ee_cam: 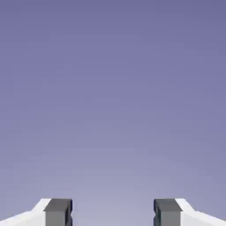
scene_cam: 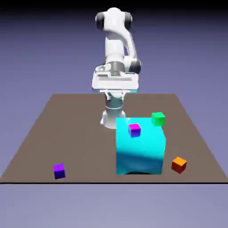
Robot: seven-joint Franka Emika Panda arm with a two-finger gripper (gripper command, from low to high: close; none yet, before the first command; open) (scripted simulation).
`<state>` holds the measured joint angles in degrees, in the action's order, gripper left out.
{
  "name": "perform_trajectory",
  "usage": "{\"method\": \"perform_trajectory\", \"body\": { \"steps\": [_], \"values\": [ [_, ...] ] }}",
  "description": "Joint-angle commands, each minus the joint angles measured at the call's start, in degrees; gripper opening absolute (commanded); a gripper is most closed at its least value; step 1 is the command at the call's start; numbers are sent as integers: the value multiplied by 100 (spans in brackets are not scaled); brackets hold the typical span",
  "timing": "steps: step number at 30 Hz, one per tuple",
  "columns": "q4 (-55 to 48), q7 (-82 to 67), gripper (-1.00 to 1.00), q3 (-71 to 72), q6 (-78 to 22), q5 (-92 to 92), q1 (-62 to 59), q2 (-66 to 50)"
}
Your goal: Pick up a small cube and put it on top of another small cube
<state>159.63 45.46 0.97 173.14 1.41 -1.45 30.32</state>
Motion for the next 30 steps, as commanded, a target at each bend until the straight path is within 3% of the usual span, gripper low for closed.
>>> {"method": "perform_trajectory", "body": {
  "steps": [1,30],
  "values": [
    [-114,250,0,81,-72,117,-177,-194],
    [-3315,7283,0,2358,-2109,3414,-5177,-5657]
  ]
}}
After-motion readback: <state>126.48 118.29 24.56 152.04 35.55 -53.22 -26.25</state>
